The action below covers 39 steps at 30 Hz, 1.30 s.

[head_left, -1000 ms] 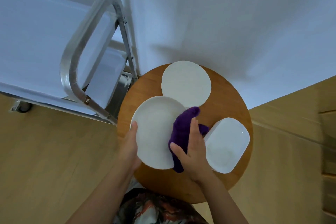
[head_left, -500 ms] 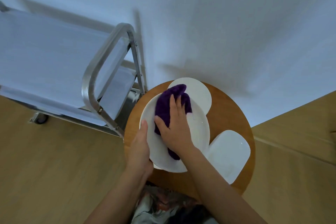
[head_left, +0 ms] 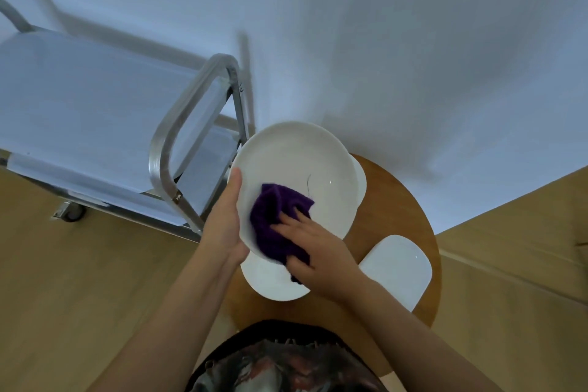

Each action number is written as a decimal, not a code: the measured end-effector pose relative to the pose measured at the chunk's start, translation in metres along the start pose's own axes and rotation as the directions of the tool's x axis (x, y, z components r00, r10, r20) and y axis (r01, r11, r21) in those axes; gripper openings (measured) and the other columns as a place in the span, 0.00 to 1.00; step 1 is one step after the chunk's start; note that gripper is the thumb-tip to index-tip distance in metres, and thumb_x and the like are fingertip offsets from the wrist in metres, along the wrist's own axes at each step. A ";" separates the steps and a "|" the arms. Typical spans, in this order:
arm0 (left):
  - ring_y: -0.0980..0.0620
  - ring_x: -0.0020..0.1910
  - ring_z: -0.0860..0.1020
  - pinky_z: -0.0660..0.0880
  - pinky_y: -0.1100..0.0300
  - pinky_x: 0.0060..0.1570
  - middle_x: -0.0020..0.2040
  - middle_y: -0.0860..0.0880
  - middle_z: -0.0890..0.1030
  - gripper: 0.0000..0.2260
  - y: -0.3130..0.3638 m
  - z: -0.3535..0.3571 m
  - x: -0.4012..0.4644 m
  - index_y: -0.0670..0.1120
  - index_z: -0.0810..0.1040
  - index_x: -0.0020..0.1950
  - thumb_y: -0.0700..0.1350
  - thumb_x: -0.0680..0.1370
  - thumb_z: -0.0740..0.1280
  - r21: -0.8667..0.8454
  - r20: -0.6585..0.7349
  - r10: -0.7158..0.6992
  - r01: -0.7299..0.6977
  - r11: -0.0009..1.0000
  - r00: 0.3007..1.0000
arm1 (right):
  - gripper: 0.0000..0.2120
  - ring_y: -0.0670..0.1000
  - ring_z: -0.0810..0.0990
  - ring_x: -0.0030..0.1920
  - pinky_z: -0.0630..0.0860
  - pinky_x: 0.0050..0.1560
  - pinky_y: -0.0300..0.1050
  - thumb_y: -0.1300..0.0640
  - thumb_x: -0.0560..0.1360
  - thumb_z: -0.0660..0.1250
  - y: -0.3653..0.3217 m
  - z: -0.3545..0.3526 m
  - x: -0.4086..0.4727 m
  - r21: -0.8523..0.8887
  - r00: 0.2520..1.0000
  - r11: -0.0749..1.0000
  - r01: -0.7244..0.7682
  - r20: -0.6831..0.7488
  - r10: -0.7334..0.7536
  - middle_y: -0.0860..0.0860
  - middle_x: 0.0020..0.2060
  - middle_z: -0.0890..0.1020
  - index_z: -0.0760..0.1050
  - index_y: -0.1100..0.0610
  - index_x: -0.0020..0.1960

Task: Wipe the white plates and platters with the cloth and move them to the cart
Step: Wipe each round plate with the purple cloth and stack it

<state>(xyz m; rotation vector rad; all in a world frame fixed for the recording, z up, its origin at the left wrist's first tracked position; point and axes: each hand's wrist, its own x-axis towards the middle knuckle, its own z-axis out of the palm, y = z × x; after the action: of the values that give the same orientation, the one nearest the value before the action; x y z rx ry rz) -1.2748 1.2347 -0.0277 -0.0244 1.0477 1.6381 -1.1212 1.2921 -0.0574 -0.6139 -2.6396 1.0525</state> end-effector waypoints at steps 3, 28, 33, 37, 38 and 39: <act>0.42 0.61 0.77 0.75 0.47 0.57 0.62 0.42 0.79 0.27 0.008 -0.001 0.001 0.46 0.73 0.67 0.61 0.77 0.55 0.070 0.120 0.016 -0.025 0.997 0.993 | 0.22 0.54 0.67 0.68 0.72 0.63 0.52 0.60 0.69 0.65 0.012 -0.023 -0.014 -0.185 0.998 0.983 -0.016 -0.067 0.004 0.50 0.65 0.74 0.76 0.57 0.63; 0.45 0.58 0.79 0.74 0.46 0.58 0.59 0.44 0.81 0.25 0.022 0.038 -0.032 0.49 0.77 0.64 0.60 0.70 0.66 0.220 0.131 0.033 -0.061 0.973 0.991 | 0.31 0.57 0.48 0.75 0.42 0.73 0.58 0.42 0.74 0.55 -0.017 -0.065 0.038 -0.488 0.955 0.872 0.047 -0.235 -0.182 0.55 0.75 0.54 0.53 0.46 0.75; 0.42 0.57 0.79 0.72 0.41 0.61 0.57 0.43 0.82 0.22 0.025 0.033 -0.035 0.49 0.77 0.61 0.58 0.70 0.66 0.080 0.014 0.121 -0.122 0.989 0.993 | 0.33 0.63 0.54 0.74 0.47 0.71 0.54 0.40 0.75 0.50 -0.017 -0.060 0.025 -0.431 0.875 0.838 -0.334 -0.471 0.107 0.58 0.75 0.56 0.50 0.52 0.76; 0.40 0.61 0.77 0.70 0.39 0.63 0.61 0.42 0.79 0.27 0.020 0.042 -0.035 0.47 0.74 0.66 0.58 0.70 0.65 -0.002 0.081 0.140 -0.140 0.990 0.987 | 0.36 0.64 0.52 0.74 0.45 0.71 0.52 0.37 0.73 0.47 -0.042 -0.023 0.008 -0.187 0.788 0.858 -0.478 -0.524 0.324 0.59 0.75 0.54 0.42 0.51 0.76; 0.39 0.61 0.76 0.71 0.40 0.62 0.62 0.41 0.78 0.28 0.018 0.044 -0.034 0.47 0.73 0.66 0.58 0.70 0.64 -0.017 0.104 0.138 -0.137 0.990 0.985 | 0.36 0.61 0.49 0.75 0.43 0.71 0.51 0.36 0.72 0.46 -0.049 -0.014 0.006 -0.109 0.788 0.874 -0.474 -0.497 0.365 0.57 0.76 0.50 0.37 0.48 0.74; 0.39 0.60 0.77 0.74 0.41 0.58 0.61 0.41 0.79 0.28 0.016 0.047 -0.034 0.47 0.74 0.66 0.58 0.69 0.65 -0.013 0.105 0.139 -0.138 0.990 0.985 | 0.35 0.59 0.46 0.76 0.41 0.71 0.49 0.35 0.72 0.45 -0.055 -0.005 0.005 -0.040 0.794 0.888 -0.459 -0.468 0.389 0.55 0.77 0.47 0.32 0.44 0.72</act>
<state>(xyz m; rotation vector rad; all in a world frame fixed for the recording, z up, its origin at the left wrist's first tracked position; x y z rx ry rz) -1.2523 1.2382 0.0278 0.1331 0.9819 1.7483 -1.1401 1.2618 -0.0153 -1.3596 -2.2242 0.6885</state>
